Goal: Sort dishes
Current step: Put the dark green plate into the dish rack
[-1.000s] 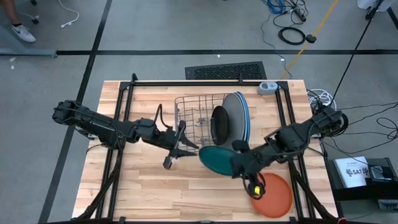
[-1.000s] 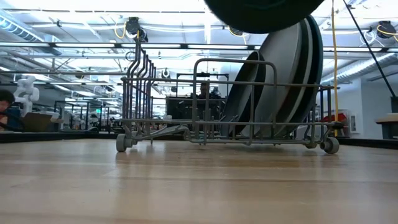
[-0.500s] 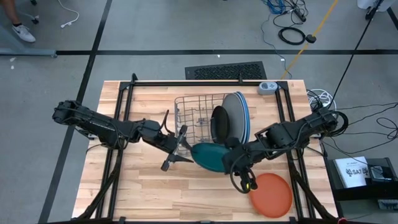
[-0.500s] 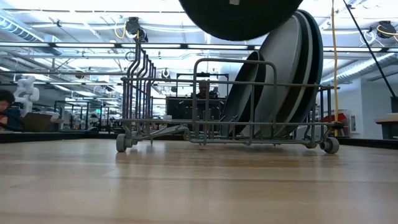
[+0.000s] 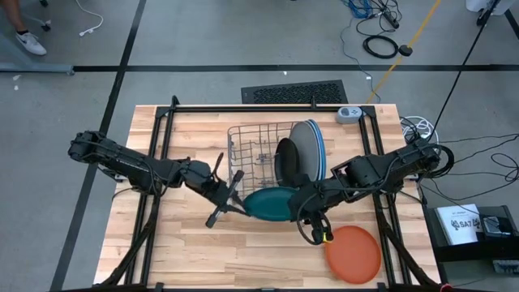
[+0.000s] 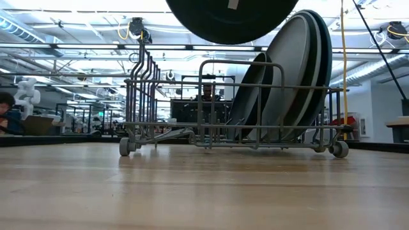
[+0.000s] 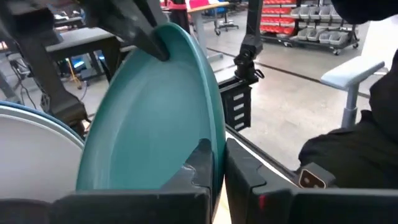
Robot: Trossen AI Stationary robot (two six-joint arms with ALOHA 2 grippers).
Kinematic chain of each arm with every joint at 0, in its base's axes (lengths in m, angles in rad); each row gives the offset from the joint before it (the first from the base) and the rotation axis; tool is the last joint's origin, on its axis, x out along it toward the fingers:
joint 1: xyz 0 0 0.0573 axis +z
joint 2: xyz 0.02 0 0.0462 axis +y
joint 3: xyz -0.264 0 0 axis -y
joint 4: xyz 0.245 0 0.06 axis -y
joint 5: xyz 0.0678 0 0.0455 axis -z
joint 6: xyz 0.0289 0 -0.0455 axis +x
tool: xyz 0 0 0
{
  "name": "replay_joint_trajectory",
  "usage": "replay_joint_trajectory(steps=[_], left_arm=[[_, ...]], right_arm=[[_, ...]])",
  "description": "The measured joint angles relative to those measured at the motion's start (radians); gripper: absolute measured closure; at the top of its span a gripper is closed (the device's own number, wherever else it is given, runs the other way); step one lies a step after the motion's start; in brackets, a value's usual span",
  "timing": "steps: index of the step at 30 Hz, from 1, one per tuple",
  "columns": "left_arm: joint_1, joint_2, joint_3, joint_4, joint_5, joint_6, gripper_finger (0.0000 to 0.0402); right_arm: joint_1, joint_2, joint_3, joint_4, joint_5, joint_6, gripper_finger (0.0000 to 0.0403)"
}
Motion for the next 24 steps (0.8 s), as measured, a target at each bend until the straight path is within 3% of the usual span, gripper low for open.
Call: replay_joint_trajectory(steps=[6, 14, 18, 21, 24], left_arm=[[0.014, -0.003, 0.0, -0.064, -0.053, -0.001, 0.0398], [0.06, -0.024, 0.0, -0.089, -0.165, -0.123, 0.0401], [0.102, -0.026, 0.001, -0.069, -0.24, -0.283, 0.0401], [0.133, -0.025, 0.0, -0.079, -0.242, -0.406, 0.0401], [0.163, -0.024, -0.001, 0.021, -0.253, -0.519, 0.0401]], right_arm=[[-0.008, -0.001, 0.002, 0.054, 0.132, 0.034, 0.032], [0.0, -0.017, 0.041, -0.043, 0.341, 0.029, 0.022], [0.016, -0.039, 0.062, -0.091, 0.406, 0.008, 0.0209], [0.024, -0.063, 0.063, -0.101, 0.548, -0.024, 0.0211], [0.05, -0.084, 0.064, -0.103, 0.664, -0.054, 0.0217]])
